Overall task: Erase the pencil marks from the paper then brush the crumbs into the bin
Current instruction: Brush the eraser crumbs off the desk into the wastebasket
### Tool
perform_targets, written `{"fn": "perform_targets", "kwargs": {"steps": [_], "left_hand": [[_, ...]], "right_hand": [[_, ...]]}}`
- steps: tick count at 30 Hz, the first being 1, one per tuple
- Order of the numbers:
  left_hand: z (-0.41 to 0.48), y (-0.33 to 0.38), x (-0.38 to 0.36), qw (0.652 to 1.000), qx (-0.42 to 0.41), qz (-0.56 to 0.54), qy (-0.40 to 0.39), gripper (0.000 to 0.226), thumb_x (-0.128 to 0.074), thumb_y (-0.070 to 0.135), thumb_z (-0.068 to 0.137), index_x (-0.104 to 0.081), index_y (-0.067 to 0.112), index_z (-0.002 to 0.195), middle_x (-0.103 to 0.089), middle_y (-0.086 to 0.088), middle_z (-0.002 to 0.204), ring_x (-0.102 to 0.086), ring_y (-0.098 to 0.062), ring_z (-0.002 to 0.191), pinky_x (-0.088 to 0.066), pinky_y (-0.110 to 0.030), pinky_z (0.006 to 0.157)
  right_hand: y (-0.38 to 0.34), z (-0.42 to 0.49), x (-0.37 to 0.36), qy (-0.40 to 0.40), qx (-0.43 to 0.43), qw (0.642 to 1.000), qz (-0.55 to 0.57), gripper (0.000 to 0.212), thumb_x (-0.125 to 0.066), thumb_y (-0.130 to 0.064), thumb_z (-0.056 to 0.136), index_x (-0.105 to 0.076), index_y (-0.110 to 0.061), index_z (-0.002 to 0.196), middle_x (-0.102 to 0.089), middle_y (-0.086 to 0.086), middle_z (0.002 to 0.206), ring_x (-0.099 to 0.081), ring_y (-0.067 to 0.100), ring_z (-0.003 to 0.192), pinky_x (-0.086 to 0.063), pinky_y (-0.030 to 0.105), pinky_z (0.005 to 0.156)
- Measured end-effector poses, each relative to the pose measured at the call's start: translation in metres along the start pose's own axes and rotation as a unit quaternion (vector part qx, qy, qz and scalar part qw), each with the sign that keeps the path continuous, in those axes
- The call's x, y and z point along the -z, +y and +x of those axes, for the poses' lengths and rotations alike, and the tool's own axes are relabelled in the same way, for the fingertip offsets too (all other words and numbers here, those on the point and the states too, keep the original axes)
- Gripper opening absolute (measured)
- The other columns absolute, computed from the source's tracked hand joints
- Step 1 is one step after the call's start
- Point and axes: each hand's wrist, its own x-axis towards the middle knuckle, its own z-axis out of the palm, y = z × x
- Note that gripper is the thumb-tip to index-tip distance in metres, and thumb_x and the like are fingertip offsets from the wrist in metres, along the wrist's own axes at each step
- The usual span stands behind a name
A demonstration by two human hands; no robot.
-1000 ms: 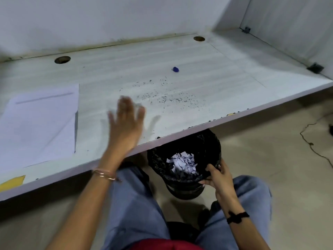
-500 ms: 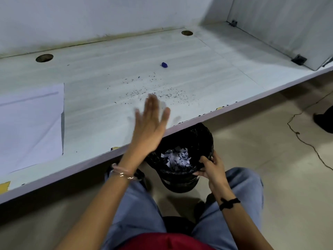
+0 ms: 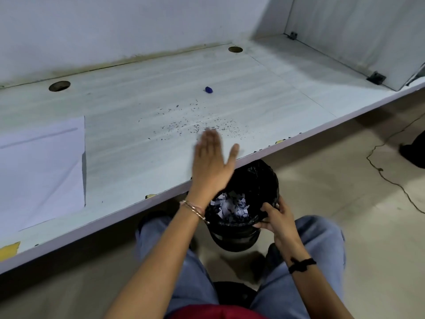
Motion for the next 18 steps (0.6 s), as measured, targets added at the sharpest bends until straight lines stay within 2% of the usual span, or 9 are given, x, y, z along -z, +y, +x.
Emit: {"fn": "perform_targets", "kwargs": {"steps": [2,4,6,8,10,12,15,18], "left_hand": [[-0.005,0.017,0.001,0.995,-0.073,-0.049,-0.038,0.078,0.002,0.063,0.094,0.022,0.013,0.149,0.029,-0.003,0.156,0.024,-0.012,0.144,0.010,-0.039,0.121],[-0.002,0.009,0.016,0.995,-0.077,-0.065,0.005,0.077,0.003,0.064,0.093,0.023,0.014,0.149,0.029,0.000,0.155,0.023,-0.009,0.144,0.014,-0.037,0.119],[0.007,-0.024,0.038,0.994,-0.016,-0.059,0.093,0.082,0.000,0.064,0.092,0.016,0.010,0.151,0.020,-0.004,0.159,0.015,-0.013,0.147,0.012,-0.037,0.119],[0.021,-0.076,0.058,0.986,0.085,-0.027,0.143,0.080,-0.009,0.058,0.097,0.007,0.002,0.152,0.009,-0.013,0.161,0.007,-0.021,0.150,0.008,-0.044,0.119],[0.034,-0.127,0.070,0.972,0.186,0.010,0.142,0.079,-0.017,0.053,0.101,0.000,-0.005,0.151,0.000,-0.021,0.161,0.002,-0.027,0.150,0.004,-0.050,0.120],[0.045,-0.154,0.072,0.961,0.242,0.043,0.125,0.081,-0.020,0.054,0.101,-0.008,-0.010,0.150,-0.008,-0.027,0.158,-0.005,-0.033,0.149,-0.001,-0.051,0.119],[0.063,-0.138,0.061,0.967,0.221,0.064,0.112,0.086,-0.022,0.058,0.099,-0.018,-0.014,0.146,-0.018,-0.031,0.155,-0.014,-0.035,0.147,-0.009,-0.048,0.119],[0.065,-0.090,0.041,0.992,0.097,0.060,0.062,0.092,-0.013,0.066,0.095,-0.017,-0.009,0.148,-0.017,-0.027,0.157,-0.015,-0.032,0.147,-0.011,-0.044,0.120]], "right_hand": [[-0.003,0.000,0.001,0.000,0.005,1.000,-0.002,0.038,-0.046,0.000,0.095,-0.048,-0.017,0.129,-0.061,0.005,0.090,-0.062,0.019,0.057,-0.057,0.028,0.047],[-0.006,-0.001,0.004,-0.003,0.013,1.000,-0.008,0.037,-0.046,0.000,0.095,-0.048,-0.018,0.128,-0.061,0.006,0.090,-0.062,0.022,0.061,-0.057,0.028,0.047],[-0.008,-0.001,0.006,-0.006,0.020,1.000,-0.011,0.039,-0.047,-0.001,0.096,-0.048,-0.019,0.129,-0.062,0.009,0.095,-0.063,0.024,0.064,-0.057,0.027,0.047],[-0.010,0.000,0.006,-0.013,0.026,1.000,-0.010,0.040,-0.047,-0.001,0.096,-0.047,-0.019,0.132,-0.062,0.015,0.105,-0.064,0.029,0.069,-0.056,0.027,0.048],[-0.013,0.000,0.006,-0.014,0.031,0.999,-0.004,0.039,-0.048,-0.002,0.096,-0.047,-0.019,0.131,-0.063,0.017,0.108,-0.064,0.032,0.073,-0.057,0.028,0.049],[-0.015,-0.001,0.004,-0.015,0.033,0.999,0.000,0.039,-0.047,-0.001,0.096,-0.046,-0.019,0.130,-0.064,0.012,0.102,-0.064,0.032,0.072,-0.059,0.031,0.051],[-0.018,-0.002,0.003,-0.016,0.026,1.000,0.004,0.038,-0.047,-0.003,0.097,-0.045,-0.021,0.131,-0.064,0.010,0.102,-0.064,0.031,0.072,-0.060,0.035,0.057],[-0.020,-0.001,0.001,-0.009,0.021,1.000,0.000,0.039,-0.047,-0.003,0.096,-0.045,-0.020,0.132,-0.064,0.013,0.103,-0.065,0.031,0.075,-0.058,0.030,0.052]]}}
